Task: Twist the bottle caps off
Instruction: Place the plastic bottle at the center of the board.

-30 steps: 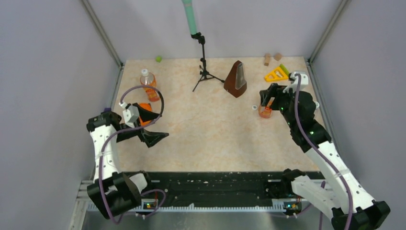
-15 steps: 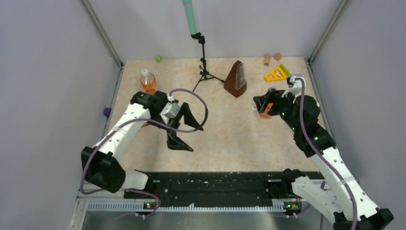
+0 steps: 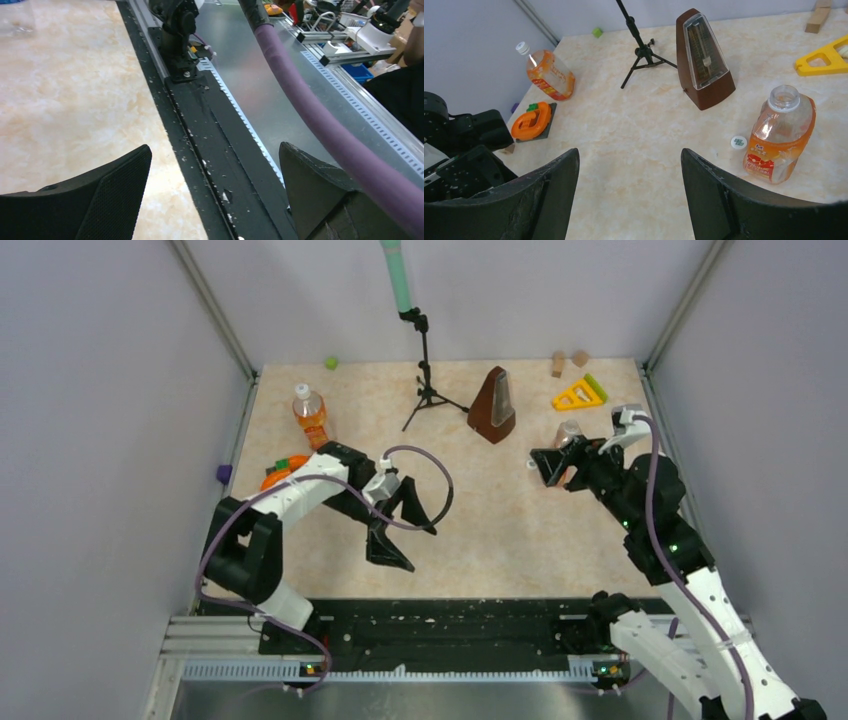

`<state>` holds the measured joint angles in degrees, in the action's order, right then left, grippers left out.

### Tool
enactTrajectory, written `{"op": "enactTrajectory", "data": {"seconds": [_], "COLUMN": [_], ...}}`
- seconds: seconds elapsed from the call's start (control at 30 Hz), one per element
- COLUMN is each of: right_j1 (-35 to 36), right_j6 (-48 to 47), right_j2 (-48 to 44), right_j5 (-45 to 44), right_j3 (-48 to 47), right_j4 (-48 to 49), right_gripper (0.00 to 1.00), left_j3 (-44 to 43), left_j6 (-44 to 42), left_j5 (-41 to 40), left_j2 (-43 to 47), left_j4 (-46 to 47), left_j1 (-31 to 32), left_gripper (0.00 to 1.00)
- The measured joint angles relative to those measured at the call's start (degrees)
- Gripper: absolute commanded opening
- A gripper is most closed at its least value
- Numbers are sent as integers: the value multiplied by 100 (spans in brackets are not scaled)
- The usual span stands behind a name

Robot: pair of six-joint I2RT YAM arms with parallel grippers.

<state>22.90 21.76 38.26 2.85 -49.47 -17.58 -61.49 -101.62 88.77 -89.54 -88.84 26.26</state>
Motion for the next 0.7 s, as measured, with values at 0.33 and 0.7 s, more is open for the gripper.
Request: {"op": "enactTrajectory", "data": {"seconds": [0.33,0.7], "right_j1": [0,0], "right_j6": [160,345], "right_j2": [-201,-286], "right_j5": [20,146], "right_j3": [83,236], "right_j4": [-2,39], "right_gripper": [73,73], "left_j3": [-1388,-678], "left_j6": [575,2474], "left_j5": [11,50], "left_j2": [140,3633], "left_j4": [46,695], "left_j1": [-140,306], "left_gripper": [98,98]}}
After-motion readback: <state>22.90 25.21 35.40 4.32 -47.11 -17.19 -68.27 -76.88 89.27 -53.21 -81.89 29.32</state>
